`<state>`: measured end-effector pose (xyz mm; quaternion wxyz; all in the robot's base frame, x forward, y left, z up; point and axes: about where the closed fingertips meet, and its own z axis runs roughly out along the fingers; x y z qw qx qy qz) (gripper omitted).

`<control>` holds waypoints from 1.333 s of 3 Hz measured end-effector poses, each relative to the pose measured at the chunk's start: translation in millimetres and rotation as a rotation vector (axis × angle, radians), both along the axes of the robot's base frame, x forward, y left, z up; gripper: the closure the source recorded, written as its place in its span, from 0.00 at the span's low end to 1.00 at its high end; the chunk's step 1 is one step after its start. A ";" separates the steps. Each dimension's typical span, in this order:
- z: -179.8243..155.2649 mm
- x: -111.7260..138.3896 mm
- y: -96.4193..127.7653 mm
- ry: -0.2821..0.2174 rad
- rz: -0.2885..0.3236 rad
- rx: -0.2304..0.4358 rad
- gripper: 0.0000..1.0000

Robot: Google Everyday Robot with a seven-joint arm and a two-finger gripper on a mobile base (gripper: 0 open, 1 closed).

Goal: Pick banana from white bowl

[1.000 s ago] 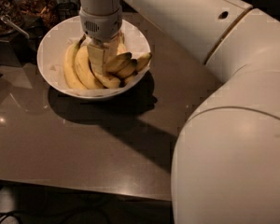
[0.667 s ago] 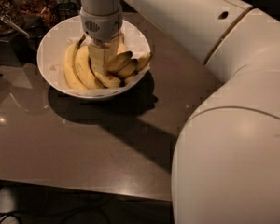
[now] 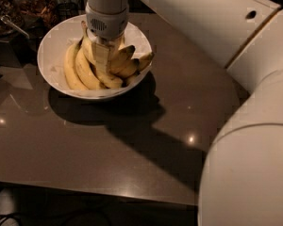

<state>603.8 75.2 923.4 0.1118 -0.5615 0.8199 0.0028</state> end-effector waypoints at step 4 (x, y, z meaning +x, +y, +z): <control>66.8 -42.9 -15.7 -0.118 0.261 0.191 1.00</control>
Offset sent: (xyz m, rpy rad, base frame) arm -0.0581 -0.0324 0.0943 0.2485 -0.1680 0.3912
